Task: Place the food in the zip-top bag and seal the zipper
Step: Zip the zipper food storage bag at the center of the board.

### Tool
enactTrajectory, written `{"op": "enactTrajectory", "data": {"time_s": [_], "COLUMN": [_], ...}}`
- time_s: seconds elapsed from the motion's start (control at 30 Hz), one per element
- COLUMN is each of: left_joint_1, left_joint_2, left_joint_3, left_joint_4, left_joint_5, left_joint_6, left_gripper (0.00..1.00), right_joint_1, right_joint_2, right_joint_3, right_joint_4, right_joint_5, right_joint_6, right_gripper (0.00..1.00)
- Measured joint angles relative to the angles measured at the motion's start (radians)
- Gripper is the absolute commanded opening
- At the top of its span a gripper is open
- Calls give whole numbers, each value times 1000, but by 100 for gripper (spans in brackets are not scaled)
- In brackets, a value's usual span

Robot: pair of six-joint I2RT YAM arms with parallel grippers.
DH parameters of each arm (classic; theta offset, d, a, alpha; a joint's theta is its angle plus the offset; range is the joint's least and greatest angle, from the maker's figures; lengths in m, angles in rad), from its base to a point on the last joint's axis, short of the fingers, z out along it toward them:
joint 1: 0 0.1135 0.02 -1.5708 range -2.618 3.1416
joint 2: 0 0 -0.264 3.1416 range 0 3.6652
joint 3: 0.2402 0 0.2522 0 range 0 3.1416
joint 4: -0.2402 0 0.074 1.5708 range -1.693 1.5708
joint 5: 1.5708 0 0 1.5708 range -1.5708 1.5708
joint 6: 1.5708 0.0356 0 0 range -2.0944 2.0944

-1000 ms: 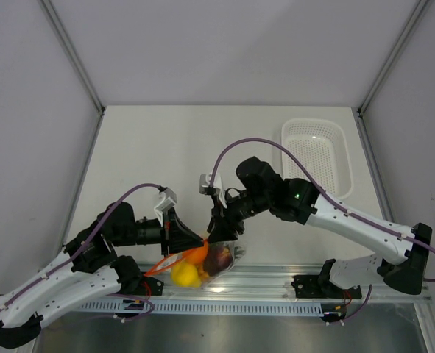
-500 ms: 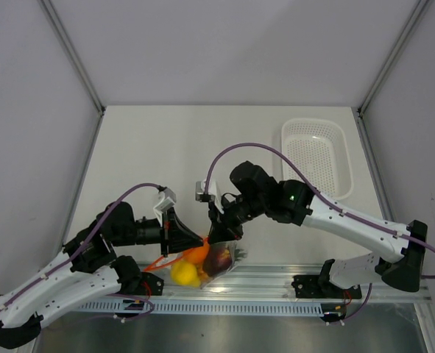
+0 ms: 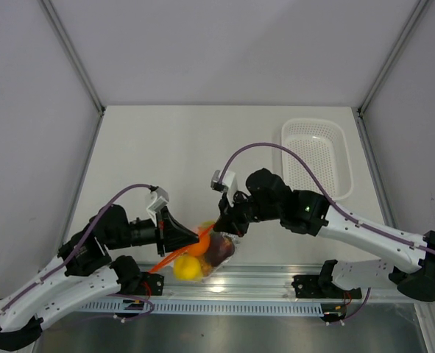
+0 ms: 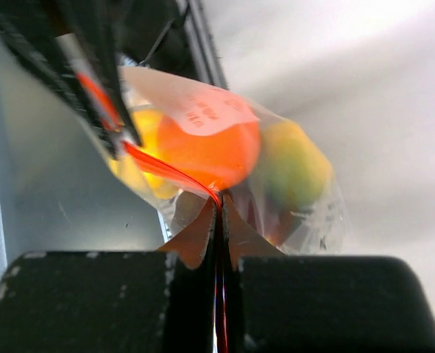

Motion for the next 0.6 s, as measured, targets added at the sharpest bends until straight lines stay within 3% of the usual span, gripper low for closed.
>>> {"op": "enactTrajectory", "data": {"time_s": [0.6], "left_joint_1": [0], "left_joint_2": [-64], "left_joint_3": [0], "left_joint_4": [-37], "left_joint_5": [-19], "left_joint_6": [-1], "left_gripper": [1], "right_joint_1": [-87], "right_joint_2": [-229], "right_joint_3": [-173], "right_joint_4": [-17], "right_joint_5": [333], "right_joint_6": [247], "right_gripper": [0]}}
